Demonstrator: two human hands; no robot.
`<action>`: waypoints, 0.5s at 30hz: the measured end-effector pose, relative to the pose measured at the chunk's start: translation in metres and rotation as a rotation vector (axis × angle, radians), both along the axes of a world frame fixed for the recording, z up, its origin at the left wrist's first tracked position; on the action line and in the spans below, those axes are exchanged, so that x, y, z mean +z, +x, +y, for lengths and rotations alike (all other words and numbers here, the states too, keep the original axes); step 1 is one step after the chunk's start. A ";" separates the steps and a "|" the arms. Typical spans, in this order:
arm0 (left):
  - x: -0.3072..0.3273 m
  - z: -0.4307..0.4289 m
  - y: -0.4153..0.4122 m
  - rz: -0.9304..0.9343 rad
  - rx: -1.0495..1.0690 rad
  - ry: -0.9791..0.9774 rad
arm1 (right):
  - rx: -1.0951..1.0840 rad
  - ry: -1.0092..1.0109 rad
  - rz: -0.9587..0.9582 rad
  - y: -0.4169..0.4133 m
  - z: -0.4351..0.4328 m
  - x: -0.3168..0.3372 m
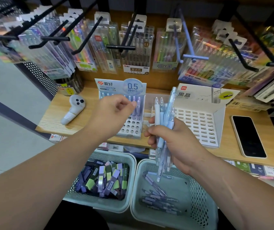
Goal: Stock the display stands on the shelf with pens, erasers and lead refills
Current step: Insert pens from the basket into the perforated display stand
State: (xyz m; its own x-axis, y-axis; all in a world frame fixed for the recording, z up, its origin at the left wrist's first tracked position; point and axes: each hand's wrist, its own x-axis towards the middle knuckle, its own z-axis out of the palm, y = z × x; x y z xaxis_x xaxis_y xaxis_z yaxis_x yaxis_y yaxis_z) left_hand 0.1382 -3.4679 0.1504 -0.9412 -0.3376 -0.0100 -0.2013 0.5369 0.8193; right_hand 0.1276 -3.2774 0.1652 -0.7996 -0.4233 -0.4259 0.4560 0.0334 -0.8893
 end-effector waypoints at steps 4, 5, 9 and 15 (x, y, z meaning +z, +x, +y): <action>0.012 0.032 0.012 -0.038 -0.144 0.453 | 0.084 -0.021 0.031 0.004 -0.004 0.001; 0.011 0.034 0.014 -0.025 -0.143 0.488 | 0.086 -0.013 0.041 0.004 -0.005 0.000; 0.006 0.034 0.016 -0.018 -0.137 0.515 | 0.082 0.016 0.074 0.005 -0.004 -0.004; 0.002 0.042 0.018 -0.064 -0.085 0.286 | 0.112 0.144 0.203 0.009 -0.005 -0.011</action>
State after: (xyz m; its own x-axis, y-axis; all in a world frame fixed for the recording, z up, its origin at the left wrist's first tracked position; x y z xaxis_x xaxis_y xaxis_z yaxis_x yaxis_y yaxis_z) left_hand 0.1563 -3.4260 0.1524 -0.9605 -0.2324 -0.1529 -0.2210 0.3038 0.9267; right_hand 0.1363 -3.2819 0.1538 -0.8265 -0.4607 -0.3236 0.2548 0.2064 -0.9447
